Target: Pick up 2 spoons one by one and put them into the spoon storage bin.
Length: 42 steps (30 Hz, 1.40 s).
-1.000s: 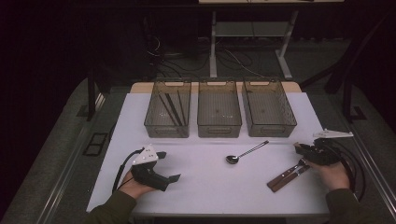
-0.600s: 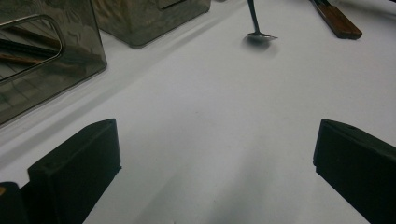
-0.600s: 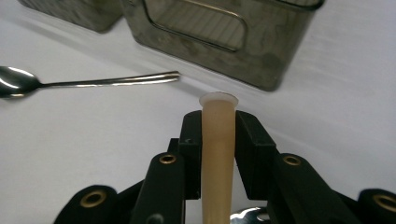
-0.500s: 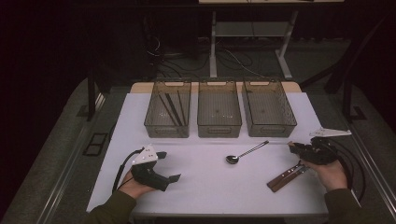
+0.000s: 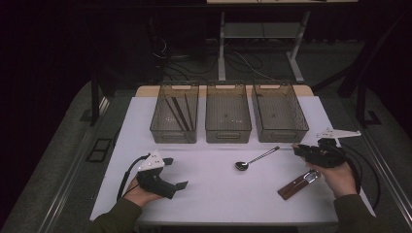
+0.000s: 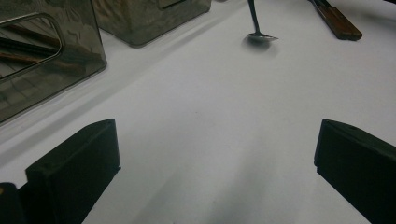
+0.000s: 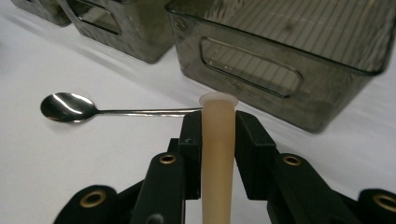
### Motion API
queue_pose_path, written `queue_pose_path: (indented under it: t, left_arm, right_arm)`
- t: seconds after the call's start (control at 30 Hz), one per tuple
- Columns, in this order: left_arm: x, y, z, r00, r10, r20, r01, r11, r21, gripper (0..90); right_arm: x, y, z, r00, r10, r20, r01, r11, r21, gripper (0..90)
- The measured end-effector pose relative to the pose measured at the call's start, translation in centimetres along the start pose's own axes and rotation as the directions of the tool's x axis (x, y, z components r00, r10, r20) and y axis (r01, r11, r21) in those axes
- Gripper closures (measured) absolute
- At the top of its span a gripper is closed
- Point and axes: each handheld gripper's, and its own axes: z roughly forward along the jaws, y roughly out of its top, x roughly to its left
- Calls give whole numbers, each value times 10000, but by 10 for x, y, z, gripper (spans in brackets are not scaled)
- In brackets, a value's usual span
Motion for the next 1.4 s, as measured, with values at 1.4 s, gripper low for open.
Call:
queue_pose_path:
  t: [1.4]
  left_arm:
    - [0,1,1,10000,-56,21,56,10000,-23,0]
  right_arm:
    - [42,63,33,9904,-824,-1108,735,9939,-823,729]
